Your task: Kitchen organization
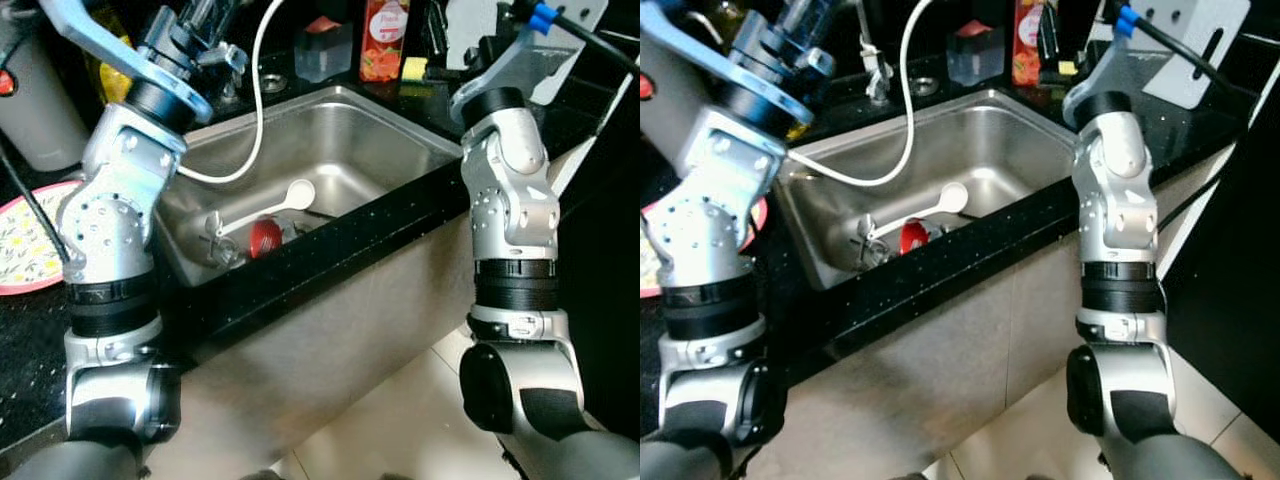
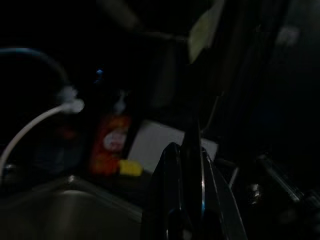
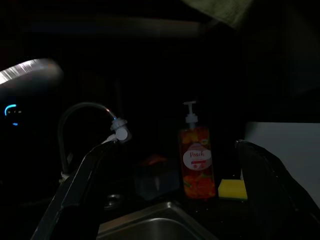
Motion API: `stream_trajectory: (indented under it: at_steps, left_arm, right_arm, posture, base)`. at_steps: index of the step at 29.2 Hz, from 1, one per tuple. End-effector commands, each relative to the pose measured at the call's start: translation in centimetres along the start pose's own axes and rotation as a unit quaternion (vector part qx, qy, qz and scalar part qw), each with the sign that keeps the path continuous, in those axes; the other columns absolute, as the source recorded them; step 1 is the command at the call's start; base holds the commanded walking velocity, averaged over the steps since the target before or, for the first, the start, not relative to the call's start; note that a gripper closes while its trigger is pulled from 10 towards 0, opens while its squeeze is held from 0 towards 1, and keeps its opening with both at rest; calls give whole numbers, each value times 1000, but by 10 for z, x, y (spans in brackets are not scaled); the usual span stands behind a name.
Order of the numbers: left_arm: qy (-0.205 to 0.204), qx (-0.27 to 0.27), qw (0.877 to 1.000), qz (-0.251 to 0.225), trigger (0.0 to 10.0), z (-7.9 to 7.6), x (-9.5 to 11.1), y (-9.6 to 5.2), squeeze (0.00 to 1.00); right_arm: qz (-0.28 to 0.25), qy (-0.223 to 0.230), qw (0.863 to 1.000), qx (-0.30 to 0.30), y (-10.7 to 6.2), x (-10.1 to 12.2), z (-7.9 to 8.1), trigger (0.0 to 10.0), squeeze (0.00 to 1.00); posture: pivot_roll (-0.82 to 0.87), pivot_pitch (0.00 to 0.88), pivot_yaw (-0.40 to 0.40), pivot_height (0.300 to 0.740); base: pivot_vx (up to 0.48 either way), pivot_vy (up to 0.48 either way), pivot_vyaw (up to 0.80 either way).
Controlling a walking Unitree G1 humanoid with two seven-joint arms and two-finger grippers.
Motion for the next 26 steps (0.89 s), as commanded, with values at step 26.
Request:
stream_trajectory:
  at_steps: [26]
  left_arm:
    - [22, 71, 997, 18, 10000, 24, -5, -13, 0]
  right_arm:
    - [21, 16, 999, 23, 2, -11, 15, 10000, 0]
  posture:
    - [13, 0, 42, 740]
  base:
    - [0, 0, 0]
Point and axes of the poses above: a point about 5 cm out from each wrist's last joint towards the gripper, its own y axis pointing out of the wrist towards the gripper, its own x axis along the axis of the wrist's last joint, z = x × y, the point moved 4 cm from there along y, pointing out of the wrist towards the gripper, and after that the axes turned 3 degrees about y, right-handed, at the moved point
